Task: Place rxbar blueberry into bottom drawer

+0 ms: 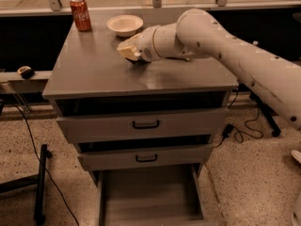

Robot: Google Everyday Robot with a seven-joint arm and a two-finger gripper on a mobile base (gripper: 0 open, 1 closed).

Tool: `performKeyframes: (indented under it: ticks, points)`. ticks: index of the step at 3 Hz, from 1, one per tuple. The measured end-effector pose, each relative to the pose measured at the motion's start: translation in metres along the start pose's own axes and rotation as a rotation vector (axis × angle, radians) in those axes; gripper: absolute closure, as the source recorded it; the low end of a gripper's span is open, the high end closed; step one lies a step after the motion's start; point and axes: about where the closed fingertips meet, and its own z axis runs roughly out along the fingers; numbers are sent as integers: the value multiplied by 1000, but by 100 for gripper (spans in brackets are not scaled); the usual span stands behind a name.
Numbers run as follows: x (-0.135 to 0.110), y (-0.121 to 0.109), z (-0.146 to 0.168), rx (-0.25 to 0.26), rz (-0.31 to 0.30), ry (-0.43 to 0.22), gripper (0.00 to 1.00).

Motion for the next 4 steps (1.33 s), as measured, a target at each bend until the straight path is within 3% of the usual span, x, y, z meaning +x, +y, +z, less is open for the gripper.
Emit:
performKeyframes:
  ticks: [1, 2, 3, 4]
  points:
    - [0, 0, 0, 0, 0, 0, 50]
    - [0, 0, 0, 0, 0, 0, 19]
    - [0, 0, 0, 0, 0, 0, 0]
    - [12, -7, 1, -51, 10, 17, 0]
